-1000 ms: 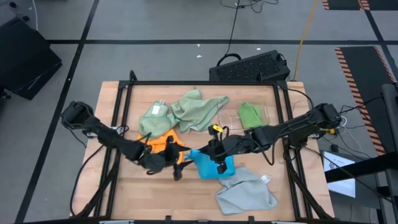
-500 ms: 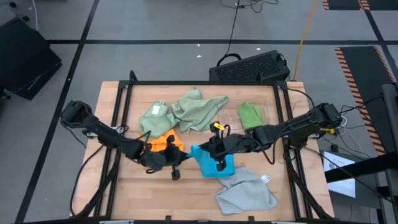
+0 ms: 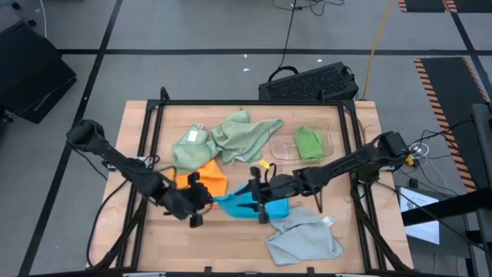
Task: Fold microfiber towels
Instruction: Fold the blue microfiber cloth
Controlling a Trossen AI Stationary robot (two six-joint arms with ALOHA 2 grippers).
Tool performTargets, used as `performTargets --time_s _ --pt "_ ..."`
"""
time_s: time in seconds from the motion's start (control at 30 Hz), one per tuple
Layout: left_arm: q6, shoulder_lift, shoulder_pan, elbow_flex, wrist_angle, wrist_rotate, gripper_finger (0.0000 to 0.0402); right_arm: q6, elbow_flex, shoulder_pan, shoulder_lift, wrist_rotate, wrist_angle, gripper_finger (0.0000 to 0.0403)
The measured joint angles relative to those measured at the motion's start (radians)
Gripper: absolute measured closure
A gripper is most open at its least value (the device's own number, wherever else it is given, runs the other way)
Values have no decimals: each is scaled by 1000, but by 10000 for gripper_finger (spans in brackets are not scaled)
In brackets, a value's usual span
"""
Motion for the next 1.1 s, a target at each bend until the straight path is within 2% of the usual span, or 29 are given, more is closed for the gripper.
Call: performTargets --time_s 0.1,0.2,0.37,0.5,0.7,0.8,0.93,1.1 --pt "-134 68 -31 -2 -102 17 399 96 -27 -29 82 -2 115 199" --pt "-246 132 -61 -1 -157 16 398 102 -7 -51 178 -3 99 181" --pt "-376 204 -86 -1 -191 14 398 37 80 -105 256 -73 64 177" --pt "-468 237 -98 -1 -192 11 398 -25 124 -167 273 -187 31 177" --pt "-509 264 -107 -1 -184 8 398 -85 171 -260 319 -396 53 177" --pt "-508 264 -107 -1 -181 5 398 -100 200 -282 360 -420 59 177" --pt "-509 262 -109 -1 -179 -10 398 -99 312 -316 438 -453 62 177" --pt "-508 262 -110 0 -181 -10 398 -97 478 -341 556 -555 -69 177"
